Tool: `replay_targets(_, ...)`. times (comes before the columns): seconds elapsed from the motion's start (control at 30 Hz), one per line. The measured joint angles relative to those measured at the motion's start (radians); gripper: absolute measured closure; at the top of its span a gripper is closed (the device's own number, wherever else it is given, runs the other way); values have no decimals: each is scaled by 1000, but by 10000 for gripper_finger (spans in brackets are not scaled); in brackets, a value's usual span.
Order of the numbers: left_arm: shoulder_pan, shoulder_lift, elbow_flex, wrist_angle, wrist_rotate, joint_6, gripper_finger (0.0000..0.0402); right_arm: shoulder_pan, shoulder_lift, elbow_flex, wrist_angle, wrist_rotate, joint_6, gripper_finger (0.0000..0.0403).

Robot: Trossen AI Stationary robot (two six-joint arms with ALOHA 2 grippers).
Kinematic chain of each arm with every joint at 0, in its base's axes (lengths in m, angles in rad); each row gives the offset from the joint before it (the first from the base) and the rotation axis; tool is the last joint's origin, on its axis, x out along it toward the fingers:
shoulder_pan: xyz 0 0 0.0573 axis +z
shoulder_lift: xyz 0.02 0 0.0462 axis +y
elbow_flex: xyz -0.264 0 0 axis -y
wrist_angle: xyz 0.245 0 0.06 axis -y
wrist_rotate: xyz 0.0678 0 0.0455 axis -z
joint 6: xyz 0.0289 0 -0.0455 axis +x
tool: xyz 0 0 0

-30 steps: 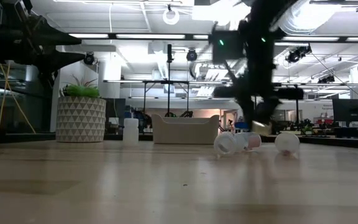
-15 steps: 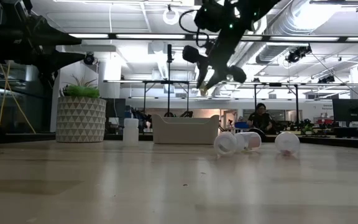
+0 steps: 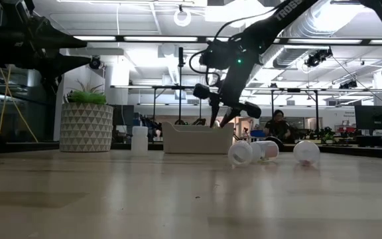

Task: Pick and place pill bottles into a basket
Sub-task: Put the yellow pill bottle into the gray bin, then put the transparent pill bottle into the gray bin

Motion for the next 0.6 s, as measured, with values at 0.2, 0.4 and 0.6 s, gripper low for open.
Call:
replay_targets(0.2,0,0,0,0,0,0,204,0,0,0,0,-20,-1,286)
replay_targets(0.4,0,0,0,0,0,0,204,0,0,0,0,-25,-1,253)
replay_targets(0.6,0,0,0,0,0,0,204,2,-10,13,56,-60,-89,232)
